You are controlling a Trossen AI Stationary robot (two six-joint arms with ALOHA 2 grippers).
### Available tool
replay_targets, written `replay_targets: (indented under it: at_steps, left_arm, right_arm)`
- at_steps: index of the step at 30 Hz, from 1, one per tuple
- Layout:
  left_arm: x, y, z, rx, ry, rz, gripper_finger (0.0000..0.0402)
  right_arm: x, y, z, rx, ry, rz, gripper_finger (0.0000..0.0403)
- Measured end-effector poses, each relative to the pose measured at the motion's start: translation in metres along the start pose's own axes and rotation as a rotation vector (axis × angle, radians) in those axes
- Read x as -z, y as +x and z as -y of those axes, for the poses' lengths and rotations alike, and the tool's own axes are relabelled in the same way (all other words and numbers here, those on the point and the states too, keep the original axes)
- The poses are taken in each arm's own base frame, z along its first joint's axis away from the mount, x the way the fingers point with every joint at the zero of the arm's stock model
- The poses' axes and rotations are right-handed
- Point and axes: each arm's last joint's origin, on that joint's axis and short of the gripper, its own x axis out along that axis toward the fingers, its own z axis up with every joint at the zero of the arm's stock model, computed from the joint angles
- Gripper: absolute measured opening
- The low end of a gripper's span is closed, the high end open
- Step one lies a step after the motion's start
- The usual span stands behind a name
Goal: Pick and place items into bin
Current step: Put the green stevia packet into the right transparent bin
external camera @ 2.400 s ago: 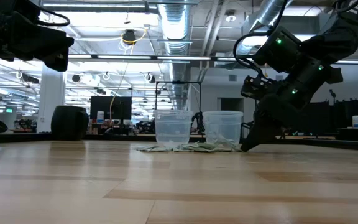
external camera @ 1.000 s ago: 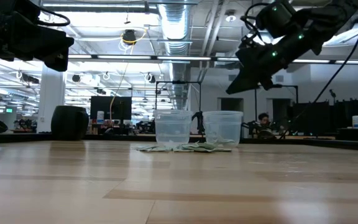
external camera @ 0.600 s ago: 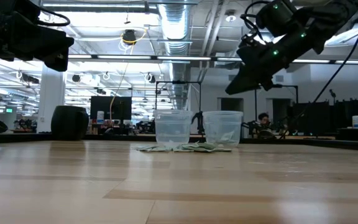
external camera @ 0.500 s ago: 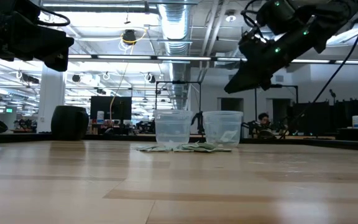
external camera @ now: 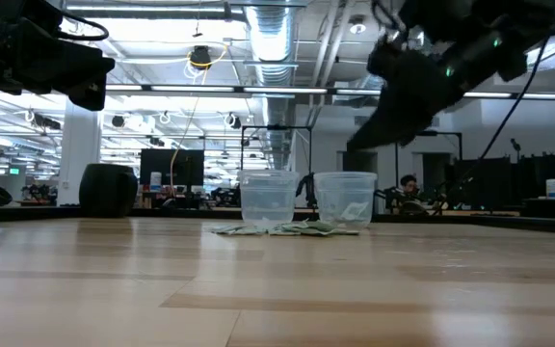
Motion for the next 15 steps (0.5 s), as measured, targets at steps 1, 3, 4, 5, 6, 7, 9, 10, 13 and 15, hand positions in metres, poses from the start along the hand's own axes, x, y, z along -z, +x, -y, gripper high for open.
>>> replay_targets:
  at_steps: [1, 3, 4, 5, 6, 7, 9, 10, 13, 15]
  left_arm:
    - [0.0, 0.0, 0.0, 0.0, 0.0, 0.0, 0.0077]
    - [0.0, 0.0, 0.0, 0.0, 0.0, 0.0, 0.0077]
    - [0.0, 0.0, 0.0, 0.0, 0.0, 0.0, 0.0077]
    - [0.0, 0.0, 0.0, 0.0, 0.0, 0.0, 0.0077]
    - [0.0, 0.0, 0.0, 0.0, 0.0, 0.001, 0.0077]
    - [0.0, 0.0, 0.0, 0.0, 0.0, 0.0, 0.0077]
    - [0.0, 0.0, 0.0, 0.0, 0.0, 0.0, 0.0077]
    - [0.0, 0.0, 0.0, 0.0, 0.0, 0.0, 0.0077]
    - [0.0, 0.0, 0.0, 0.0, 0.0, 0.0, 0.0077]
    - [0.0, 0.0, 0.0, 0.0, 0.0, 0.0, 0.0077]
  right_arm:
    - [0.005, 0.006, -0.001, 0.006, -0.006, -0.027, 0.0082]
    - [0.014, 0.019, -0.002, 0.011, -0.012, -0.062, 0.0082]
    - [0.018, 0.026, -0.002, 0.013, -0.013, -0.072, 0.0082]
    - [0.022, 0.031, -0.002, 0.016, -0.015, -0.087, 0.0082]
    - [0.026, 0.036, -0.002, 0.019, -0.016, -0.098, 0.0082]
    - [0.03, 0.042, -0.002, 0.022, -0.016, -0.108, 0.0082]
    - [0.037, 0.05, -0.001, 0.029, -0.014, -0.134, 0.0082]
    - [0.041, 0.053, 0.0, 0.032, -0.007, -0.147, 0.0082]
    - [0.05, 0.062, 0.002, 0.047, 0.012, -0.178, 0.0082]
    - [0.053, 0.067, 0.004, 0.055, 0.021, -0.18, 0.0082]
